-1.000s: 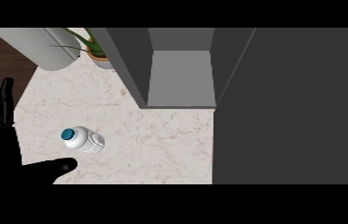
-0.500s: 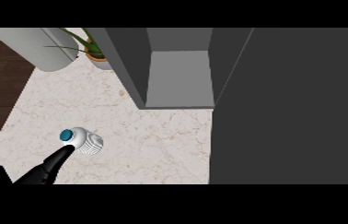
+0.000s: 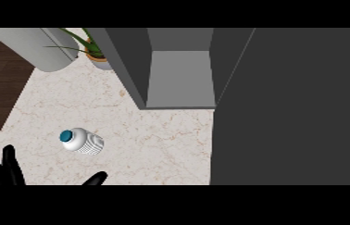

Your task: Pick up the bottled water, place it into the cabinet and close the cabinet

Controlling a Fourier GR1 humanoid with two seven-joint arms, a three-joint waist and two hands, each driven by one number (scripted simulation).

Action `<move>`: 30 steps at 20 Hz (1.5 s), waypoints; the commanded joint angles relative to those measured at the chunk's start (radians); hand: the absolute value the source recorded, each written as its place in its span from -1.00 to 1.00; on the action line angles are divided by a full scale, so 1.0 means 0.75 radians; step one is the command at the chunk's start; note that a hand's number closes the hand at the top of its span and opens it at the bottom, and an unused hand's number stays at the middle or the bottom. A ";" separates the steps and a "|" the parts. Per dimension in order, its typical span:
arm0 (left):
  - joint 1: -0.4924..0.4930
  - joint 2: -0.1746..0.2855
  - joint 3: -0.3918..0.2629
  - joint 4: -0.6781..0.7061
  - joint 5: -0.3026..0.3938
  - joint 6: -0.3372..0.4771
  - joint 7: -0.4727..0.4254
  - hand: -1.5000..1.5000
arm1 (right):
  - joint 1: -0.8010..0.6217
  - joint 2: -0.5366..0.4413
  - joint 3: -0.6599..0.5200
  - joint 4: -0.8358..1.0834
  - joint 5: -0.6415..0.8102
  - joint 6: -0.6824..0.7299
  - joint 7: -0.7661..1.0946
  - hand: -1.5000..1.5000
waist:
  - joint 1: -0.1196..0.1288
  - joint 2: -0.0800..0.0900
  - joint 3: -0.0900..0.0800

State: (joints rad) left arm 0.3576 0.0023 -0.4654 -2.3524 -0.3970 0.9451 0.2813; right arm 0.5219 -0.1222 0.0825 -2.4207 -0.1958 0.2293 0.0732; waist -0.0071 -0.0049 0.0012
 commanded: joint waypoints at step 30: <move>0.023 -0.003 0.319 0.448 0.671 -0.005 -0.482 -1.00 | 0.602 -0.004 -0.056 -0.281 -0.082 0.264 -0.307 -1.00 | -0.007 -0.004 -0.007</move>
State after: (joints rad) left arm 0.3564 0.0021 -0.2704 -2.0863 -0.0099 0.9899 0.0182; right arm 0.8783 -0.1172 0.0582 -2.4426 -0.1970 0.4165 -0.1914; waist -0.0129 -0.0066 -0.0043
